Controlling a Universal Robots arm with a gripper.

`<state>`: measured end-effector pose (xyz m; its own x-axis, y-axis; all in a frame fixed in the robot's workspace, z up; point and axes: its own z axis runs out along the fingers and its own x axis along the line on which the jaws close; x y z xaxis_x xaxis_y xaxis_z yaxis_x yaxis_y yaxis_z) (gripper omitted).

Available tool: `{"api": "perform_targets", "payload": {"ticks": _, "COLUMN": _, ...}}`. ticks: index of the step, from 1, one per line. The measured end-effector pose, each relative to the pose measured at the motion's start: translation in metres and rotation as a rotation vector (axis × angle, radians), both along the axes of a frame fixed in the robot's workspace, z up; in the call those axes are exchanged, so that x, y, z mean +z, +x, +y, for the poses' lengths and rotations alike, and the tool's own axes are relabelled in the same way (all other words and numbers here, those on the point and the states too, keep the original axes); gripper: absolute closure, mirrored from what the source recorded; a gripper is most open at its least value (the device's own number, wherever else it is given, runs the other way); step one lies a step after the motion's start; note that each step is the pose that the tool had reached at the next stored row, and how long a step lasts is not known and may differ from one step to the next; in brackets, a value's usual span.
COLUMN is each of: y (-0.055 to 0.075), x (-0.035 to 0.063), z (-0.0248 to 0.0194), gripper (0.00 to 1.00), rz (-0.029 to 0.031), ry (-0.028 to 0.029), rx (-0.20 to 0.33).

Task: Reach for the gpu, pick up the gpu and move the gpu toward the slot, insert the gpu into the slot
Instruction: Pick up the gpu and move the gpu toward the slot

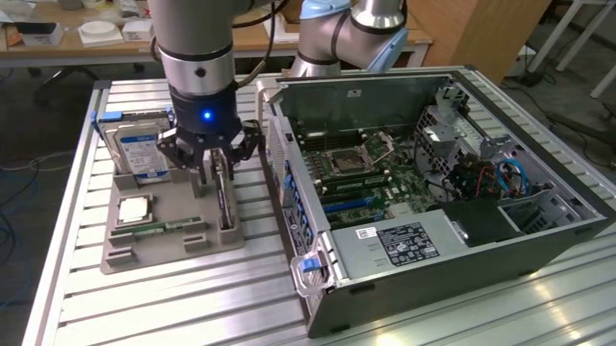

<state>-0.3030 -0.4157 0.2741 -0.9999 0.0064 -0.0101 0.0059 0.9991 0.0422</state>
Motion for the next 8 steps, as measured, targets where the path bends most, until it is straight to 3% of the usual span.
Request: {"api": "perform_targets", "payload": {"ticks": 8, "y": 0.000, "x": -0.0145, "z": -0.0020, "gripper": 0.53, "rz": 0.0001, "ry": 0.0000, "rx": -0.006}}
